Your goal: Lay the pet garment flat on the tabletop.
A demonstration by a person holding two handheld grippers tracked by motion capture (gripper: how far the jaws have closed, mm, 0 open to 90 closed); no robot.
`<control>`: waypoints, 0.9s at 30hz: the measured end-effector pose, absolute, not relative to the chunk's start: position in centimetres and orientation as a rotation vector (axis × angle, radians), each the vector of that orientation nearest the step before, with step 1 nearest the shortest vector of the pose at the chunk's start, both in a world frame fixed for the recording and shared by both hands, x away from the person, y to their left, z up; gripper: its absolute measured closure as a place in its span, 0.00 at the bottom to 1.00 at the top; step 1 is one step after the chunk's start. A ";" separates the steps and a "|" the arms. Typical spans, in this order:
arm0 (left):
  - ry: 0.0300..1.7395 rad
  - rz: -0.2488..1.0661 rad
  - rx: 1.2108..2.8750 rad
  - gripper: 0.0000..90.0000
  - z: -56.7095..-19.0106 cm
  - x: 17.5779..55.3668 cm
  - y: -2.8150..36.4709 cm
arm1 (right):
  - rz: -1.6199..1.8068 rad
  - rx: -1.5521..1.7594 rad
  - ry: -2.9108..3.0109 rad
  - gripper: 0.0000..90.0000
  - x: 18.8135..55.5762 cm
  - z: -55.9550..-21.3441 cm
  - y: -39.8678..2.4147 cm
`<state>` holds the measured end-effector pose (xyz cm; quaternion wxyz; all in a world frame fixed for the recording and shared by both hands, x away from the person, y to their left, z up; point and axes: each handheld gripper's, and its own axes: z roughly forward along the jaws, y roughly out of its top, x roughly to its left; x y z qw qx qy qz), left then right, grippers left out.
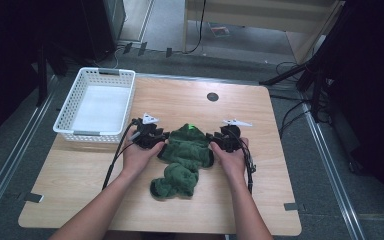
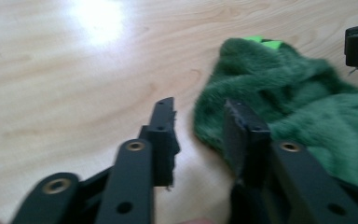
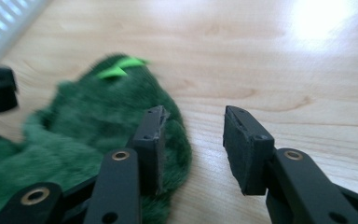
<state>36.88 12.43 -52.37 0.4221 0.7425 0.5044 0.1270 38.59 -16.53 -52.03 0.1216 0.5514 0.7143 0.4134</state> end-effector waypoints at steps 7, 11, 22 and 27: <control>1.205 0.205 1.845 0.62 -52.2 34.7 13.4 | 1.324 1.483 2.111 0.65 33.7 -50.7 -17.5; 1.222 0.177 1.922 0.75 -52.8 34.6 12.8 | 1.332 1.458 2.187 0.61 31.9 -51.3 -17.1; 1.273 0.167 2.015 0.98 -53.7 34.0 13.2 | 1.263 1.593 2.170 0.95 33.0 -54.7 -16.5; 1.277 0.227 2.012 0.98 -53.8 34.0 13.3 | 1.183 1.541 2.158 0.96 32.9 -54.5 -15.9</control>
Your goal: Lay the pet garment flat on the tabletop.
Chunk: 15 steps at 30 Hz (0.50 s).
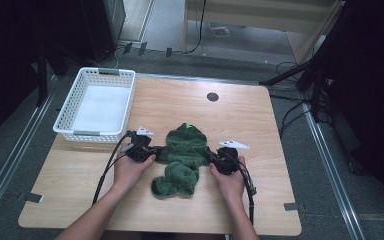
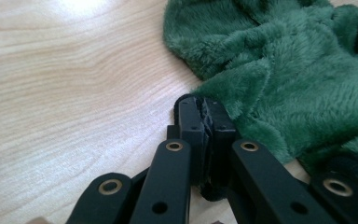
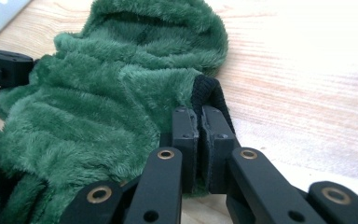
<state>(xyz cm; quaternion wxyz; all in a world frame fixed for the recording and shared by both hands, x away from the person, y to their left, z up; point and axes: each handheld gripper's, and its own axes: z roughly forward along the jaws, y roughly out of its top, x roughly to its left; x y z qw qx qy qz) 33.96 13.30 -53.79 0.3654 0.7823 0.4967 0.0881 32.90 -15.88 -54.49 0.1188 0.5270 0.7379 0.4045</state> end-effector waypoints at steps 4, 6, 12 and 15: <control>1.284 0.250 1.992 0.92 -53.6 33.8 12.9 | 1.251 1.560 2.169 0.86 32.9 -54.2 -16.0; 1.297 0.297 1.956 0.75 -52.9 33.5 12.9 | 1.300 1.537 2.143 0.77 32.6 -53.4 -16.1; 1.262 0.418 1.781 0.77 -50.7 32.9 12.1 | 1.428 1.415 2.045 0.79 32.5 -50.5 -15.1; 1.173 0.292 1.860 0.86 -51.5 33.2 10.1 | 1.332 1.343 2.147 0.84 33.3 -51.2 -12.9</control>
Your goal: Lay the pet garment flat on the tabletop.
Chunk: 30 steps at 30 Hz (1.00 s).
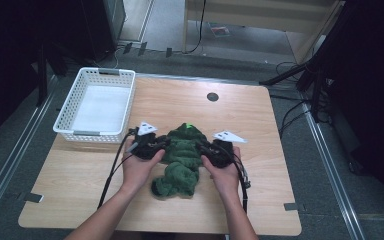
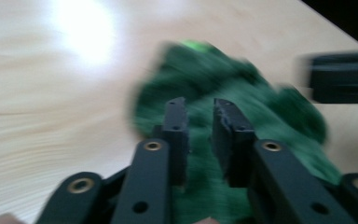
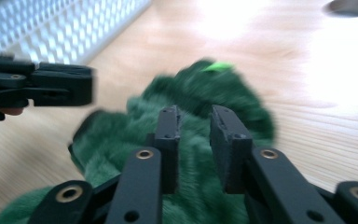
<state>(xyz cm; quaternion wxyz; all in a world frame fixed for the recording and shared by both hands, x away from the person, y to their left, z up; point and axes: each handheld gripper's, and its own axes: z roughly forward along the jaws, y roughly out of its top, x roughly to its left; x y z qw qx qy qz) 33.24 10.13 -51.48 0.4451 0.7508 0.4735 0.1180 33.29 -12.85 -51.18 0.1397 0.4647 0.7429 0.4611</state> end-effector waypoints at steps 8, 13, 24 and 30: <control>1.247 0.290 1.948 0.96 -54.1 34.7 9.9 | 1.147 1.458 2.210 0.91 35.3 -54.2 -11.5; 1.278 0.316 1.940 1.00 -54.3 35.8 10.2 | 1.147 1.463 2.180 0.92 36.4 -54.5 -11.5; 1.197 0.319 1.822 0.67 -51.2 30.7 13.1 | 1.330 1.341 2.146 0.71 31.2 -50.4 -12.1; 1.176 0.319 1.848 0.67 -52.1 25.7 14.2 | 1.355 1.212 2.234 0.61 27.3 -49.1 -10.4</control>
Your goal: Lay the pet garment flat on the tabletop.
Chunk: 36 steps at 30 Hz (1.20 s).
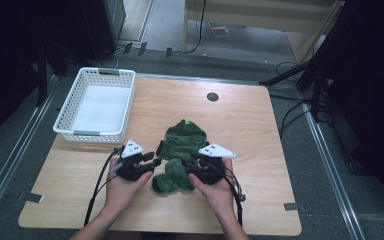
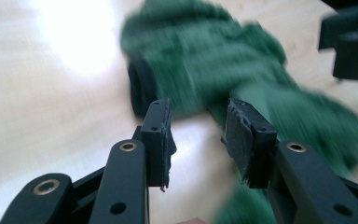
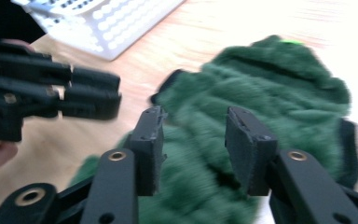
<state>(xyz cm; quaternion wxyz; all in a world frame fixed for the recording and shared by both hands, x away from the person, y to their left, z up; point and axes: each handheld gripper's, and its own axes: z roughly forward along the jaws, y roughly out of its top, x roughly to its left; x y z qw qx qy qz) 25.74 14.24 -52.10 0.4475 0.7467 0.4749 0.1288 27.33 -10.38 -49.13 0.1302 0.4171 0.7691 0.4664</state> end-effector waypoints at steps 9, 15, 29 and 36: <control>1.137 0.261 1.899 0.70 -54.5 23.3 14.2 | 1.236 1.144 2.346 0.55 25.7 -51.0 -7.1; 1.109 0.286 1.930 0.82 -55.3 22.7 13.6 | 1.212 1.111 2.321 0.93 25.5 -52.2 -7.4; 1.111 0.241 1.913 0.88 -55.4 23.0 13.9 | 1.331 1.394 2.085 0.87 22.0 -51.7 -16.5; 1.105 0.233 1.880 0.81 -55.4 23.0 14.2 | 1.304 1.538 1.841 0.75 20.4 -51.0 -21.1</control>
